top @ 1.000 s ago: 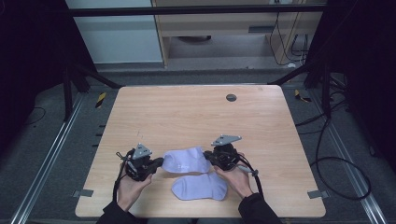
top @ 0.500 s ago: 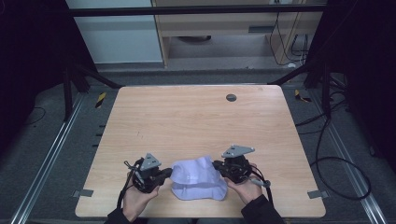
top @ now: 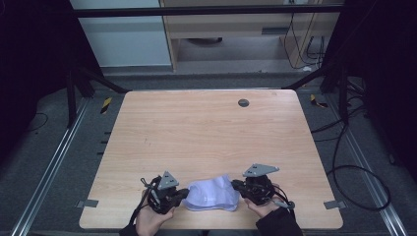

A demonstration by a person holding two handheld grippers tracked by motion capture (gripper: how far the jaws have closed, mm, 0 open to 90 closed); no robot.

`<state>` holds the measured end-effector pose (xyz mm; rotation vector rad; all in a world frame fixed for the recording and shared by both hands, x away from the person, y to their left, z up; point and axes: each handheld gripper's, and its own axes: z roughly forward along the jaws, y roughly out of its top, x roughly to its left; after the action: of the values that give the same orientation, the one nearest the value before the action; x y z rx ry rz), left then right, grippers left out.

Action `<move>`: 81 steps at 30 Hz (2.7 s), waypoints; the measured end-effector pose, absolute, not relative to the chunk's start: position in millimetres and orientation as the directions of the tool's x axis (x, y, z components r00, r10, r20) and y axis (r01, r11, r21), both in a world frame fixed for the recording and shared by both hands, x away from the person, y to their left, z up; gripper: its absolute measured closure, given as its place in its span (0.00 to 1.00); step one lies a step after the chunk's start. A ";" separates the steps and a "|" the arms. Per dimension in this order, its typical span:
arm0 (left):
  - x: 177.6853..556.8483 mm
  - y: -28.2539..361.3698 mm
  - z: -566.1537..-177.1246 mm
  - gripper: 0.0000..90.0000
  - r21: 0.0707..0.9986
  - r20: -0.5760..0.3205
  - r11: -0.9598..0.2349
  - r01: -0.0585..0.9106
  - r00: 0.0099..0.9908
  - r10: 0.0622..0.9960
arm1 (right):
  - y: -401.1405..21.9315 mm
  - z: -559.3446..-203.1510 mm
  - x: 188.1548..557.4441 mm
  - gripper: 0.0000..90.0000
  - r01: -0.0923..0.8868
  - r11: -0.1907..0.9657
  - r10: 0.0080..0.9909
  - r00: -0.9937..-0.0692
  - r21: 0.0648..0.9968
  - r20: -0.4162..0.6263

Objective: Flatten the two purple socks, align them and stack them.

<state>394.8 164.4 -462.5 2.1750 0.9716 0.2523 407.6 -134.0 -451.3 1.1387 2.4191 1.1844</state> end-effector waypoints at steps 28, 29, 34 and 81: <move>390.3 170.8 -466.6 0.97 0.665 -0.122 -0.453 0.594 0.685 0.718 | -129.3 -462.5 403.5 0.96 0.578 0.414 0.711 -0.688 0.703 0.146; 390.3 170.4 -467.3 0.97 0.663 -0.116 -0.459 0.592 0.686 0.718 | -128.7 -464.0 403.4 0.96 0.587 0.412 0.717 -0.681 0.696 0.149; 391.7 169.4 -471.1 0.97 0.654 -0.101 -0.469 0.593 0.683 0.723 | -128.6 -468.4 404.9 0.96 0.588 0.420 0.720 -0.680 0.691 0.141; 404.8 153.1 -479.0 0.87 0.731 -0.021 -0.459 0.505 0.689 0.724 | -123.9 -485.9 407.3 0.94 0.536 0.396 0.695 -0.706 0.745 0.139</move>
<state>404.8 153.1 -479.0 2.1584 0.9375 0.3802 407.3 -123.9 -485.9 1.0976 2.4567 1.1999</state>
